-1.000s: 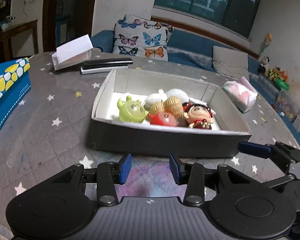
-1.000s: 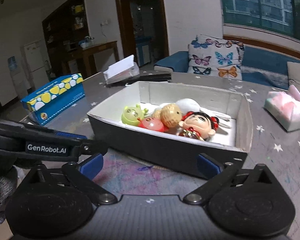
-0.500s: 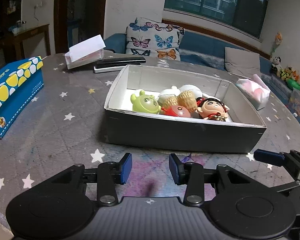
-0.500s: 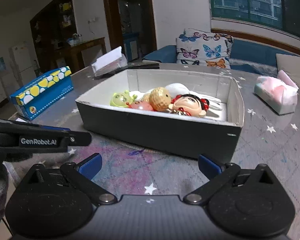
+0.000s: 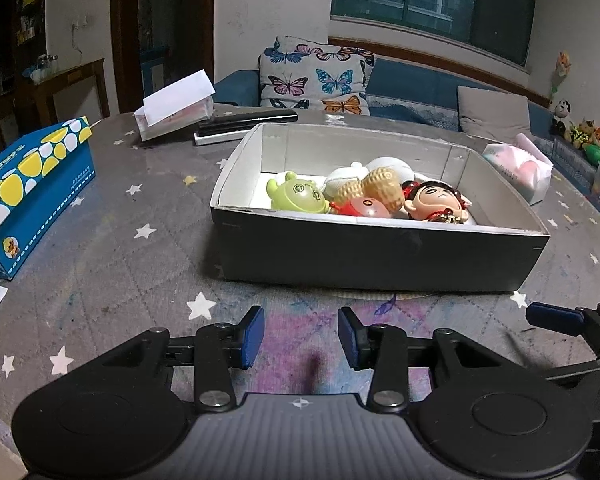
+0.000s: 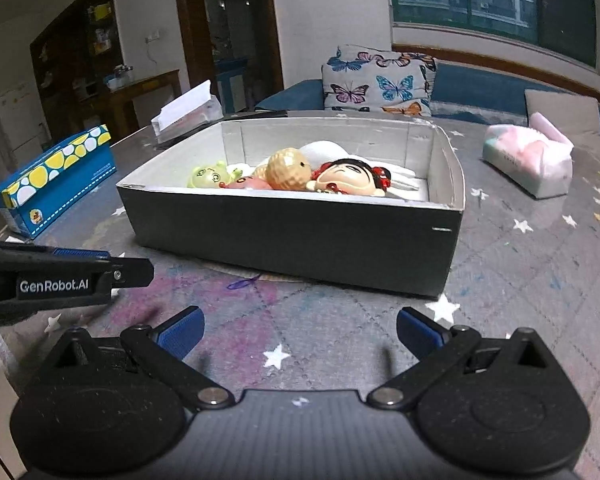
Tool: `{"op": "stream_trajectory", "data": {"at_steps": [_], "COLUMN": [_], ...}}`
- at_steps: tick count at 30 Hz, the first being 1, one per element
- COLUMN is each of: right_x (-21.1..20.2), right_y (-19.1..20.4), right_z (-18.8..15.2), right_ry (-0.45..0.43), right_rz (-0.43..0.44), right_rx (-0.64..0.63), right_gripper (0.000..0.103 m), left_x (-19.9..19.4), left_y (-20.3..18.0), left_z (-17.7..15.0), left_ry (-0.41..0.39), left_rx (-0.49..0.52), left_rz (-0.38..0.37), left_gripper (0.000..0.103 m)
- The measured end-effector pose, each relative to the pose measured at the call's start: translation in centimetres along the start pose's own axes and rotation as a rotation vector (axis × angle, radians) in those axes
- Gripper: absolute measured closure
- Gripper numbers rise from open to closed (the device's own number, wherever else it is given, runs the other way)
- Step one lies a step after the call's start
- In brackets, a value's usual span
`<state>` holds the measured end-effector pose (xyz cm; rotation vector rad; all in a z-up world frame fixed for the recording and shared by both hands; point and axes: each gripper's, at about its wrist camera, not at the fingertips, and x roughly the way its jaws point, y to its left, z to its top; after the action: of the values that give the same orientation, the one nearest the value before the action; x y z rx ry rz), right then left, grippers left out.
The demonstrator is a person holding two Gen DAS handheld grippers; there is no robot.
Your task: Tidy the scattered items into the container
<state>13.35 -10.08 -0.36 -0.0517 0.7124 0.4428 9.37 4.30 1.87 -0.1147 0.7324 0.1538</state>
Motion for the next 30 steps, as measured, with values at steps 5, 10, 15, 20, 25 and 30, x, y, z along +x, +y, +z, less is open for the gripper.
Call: {"op": "stream_trajectory", "data": {"at_steps": [5, 10, 15, 20, 25, 30], "right_x": [0.3, 0.6, 1.2, 1.6, 1.9, 2.0], "right_y": [-0.1, -0.4, -0.7, -1.0, -1.2, -1.2], "right_z": [-0.1, 0.1, 0.2, 0.4, 0.6, 0.8], "right_ry": [0.000, 0.001, 0.011, 0.019, 0.025, 0.030], "right_rz": [-0.011, -0.020, -0.031, -0.038, -0.038, -0.034], "right_rx": [0.007, 0.026, 0.039, 0.064, 0.074, 0.083], "right_gripper": [0.000, 0.000, 0.000, 0.000, 0.000, 0.000], "left_x": [0.4, 0.7, 1.0, 1.3, 1.7, 1.8], "left_y": [-0.1, -0.2, -0.2, -0.1, -0.2, -0.3], "left_z": [-0.1, -0.2, -0.1, -0.1, -0.1, -0.1], "left_ry": [0.012, 0.013, 0.023, 0.029, 0.040, 0.041], "left_rx": [-0.001, 0.004, 0.000, -0.004, -0.002, -0.002], "left_rz": [0.000, 0.003, 0.001, 0.001, -0.008, -0.016], "left_gripper": [0.060, 0.060, 0.060, 0.060, 0.060, 0.060]}}
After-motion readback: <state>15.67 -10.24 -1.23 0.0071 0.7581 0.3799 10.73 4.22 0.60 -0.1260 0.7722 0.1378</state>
